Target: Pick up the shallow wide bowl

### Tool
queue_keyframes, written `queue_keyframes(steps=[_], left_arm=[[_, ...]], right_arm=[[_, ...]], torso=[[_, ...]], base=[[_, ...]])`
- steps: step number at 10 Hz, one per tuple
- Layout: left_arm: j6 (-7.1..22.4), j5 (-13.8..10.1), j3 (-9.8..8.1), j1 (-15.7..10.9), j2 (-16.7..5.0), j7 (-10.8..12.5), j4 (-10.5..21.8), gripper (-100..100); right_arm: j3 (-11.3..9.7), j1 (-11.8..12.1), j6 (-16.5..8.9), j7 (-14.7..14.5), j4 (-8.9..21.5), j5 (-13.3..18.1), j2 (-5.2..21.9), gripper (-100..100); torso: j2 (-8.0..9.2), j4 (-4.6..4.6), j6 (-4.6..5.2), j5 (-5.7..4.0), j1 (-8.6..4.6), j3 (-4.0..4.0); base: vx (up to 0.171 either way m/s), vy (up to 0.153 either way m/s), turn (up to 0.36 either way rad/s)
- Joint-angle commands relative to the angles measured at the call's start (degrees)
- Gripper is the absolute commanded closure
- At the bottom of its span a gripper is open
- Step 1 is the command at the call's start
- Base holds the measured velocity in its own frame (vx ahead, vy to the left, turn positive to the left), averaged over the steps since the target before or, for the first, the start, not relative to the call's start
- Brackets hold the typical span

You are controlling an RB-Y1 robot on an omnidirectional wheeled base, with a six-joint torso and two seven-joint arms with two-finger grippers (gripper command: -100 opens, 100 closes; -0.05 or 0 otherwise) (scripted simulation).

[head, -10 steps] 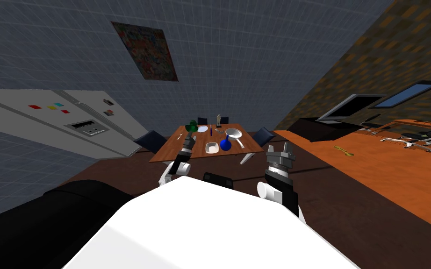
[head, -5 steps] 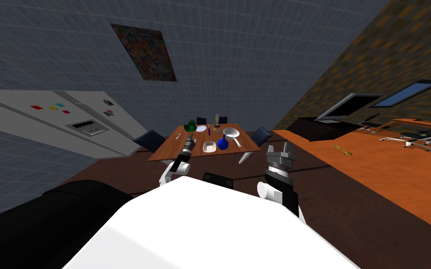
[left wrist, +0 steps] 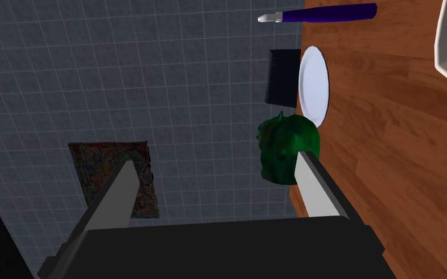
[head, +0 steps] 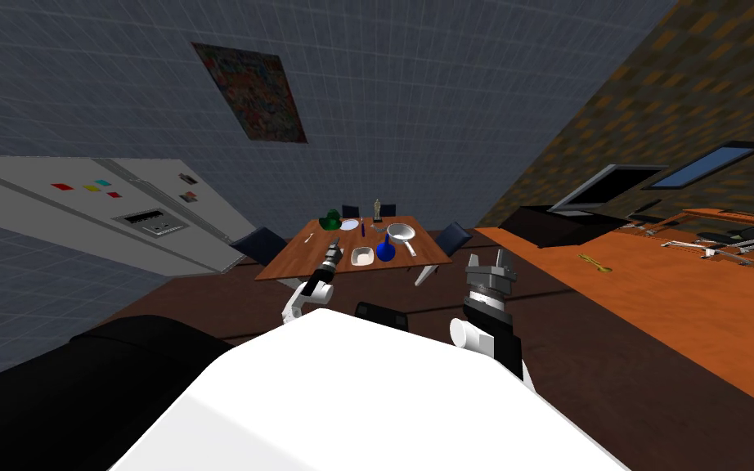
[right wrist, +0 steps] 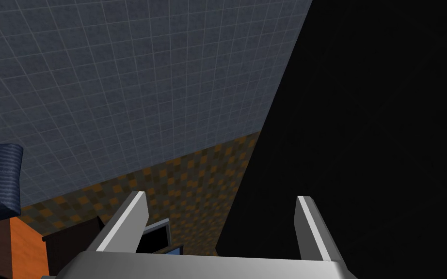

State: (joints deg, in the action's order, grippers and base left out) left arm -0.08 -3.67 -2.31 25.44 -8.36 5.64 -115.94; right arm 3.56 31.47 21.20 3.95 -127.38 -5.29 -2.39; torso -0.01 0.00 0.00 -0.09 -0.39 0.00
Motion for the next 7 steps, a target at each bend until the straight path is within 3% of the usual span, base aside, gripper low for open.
queue_keyframes(steps=[1, 6, 7], left_arm=[[2.3, -0.7, -0.44, 0.0, -0.2, 0.7, 1.8, -100], [10.2, -2.1, -1.29, -1.9, 0.3, 0.7, 7.2, -100], [10.4, -2.1, -1.29, -1.9, 0.3, 0.7, 7.2, -100]], right_arm=[[0.0, 0.0, 0.0, 0.0, 0.0, 0.0, 0.0, 0], [0.0, 0.0, 0.0, 0.0, 0.0, 0.0, 0.0, 0], [0.0, 0.0, 0.0, 0.0, 0.0, 0.0, 0.0, 0]], torso=[[0.0, 0.0, 0.0, 0.0, 0.0, 0.0], [-0.14, -0.03, 0.0, 0.02, 0.11, -0.08], [-0.16, -0.03, 0.0, 0.02, 0.12, -0.09]], base=[[-0.002, -0.128, 0.013], [0.028, -0.087, 0.023], [0.03, -0.047, 0.011]])
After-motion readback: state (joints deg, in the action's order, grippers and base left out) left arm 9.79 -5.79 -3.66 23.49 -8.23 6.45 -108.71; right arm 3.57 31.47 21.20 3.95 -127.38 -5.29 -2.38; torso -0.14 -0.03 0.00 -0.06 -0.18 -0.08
